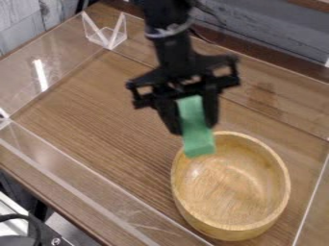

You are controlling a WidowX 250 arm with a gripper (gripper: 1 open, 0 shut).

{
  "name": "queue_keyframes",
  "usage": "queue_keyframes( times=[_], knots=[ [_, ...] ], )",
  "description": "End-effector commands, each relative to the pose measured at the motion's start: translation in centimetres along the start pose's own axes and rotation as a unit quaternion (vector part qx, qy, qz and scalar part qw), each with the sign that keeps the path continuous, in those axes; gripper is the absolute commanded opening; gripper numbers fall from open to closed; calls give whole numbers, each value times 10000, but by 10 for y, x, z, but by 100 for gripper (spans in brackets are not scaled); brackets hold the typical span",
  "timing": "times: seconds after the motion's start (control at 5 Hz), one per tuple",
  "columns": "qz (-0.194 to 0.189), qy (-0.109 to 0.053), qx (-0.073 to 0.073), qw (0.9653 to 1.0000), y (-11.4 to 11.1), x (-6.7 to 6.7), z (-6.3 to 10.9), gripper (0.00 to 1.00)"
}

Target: Remove the green block from inside the brown bowl and put it on the table

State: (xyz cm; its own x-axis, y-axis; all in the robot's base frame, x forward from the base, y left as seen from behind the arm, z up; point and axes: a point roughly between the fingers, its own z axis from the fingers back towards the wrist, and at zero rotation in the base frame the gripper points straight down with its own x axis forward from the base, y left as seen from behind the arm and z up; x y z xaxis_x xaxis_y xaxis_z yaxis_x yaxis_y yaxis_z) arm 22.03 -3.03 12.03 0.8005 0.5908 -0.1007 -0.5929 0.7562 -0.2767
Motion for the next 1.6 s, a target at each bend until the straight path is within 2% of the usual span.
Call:
queue_keyframes(
  times=[0.0, 0.2, 0.8, 1.4],
  knots=[
    [-294, -235, -214, 9991, 3, 6, 16, 0],
    [-297, -285, -345, 9986, 6, 9, 17, 0],
    [-239, -342, -612, 9973, 6, 12, 13, 0],
    [-260, -334, -820, 9957, 7, 15, 8, 0]
  ],
)
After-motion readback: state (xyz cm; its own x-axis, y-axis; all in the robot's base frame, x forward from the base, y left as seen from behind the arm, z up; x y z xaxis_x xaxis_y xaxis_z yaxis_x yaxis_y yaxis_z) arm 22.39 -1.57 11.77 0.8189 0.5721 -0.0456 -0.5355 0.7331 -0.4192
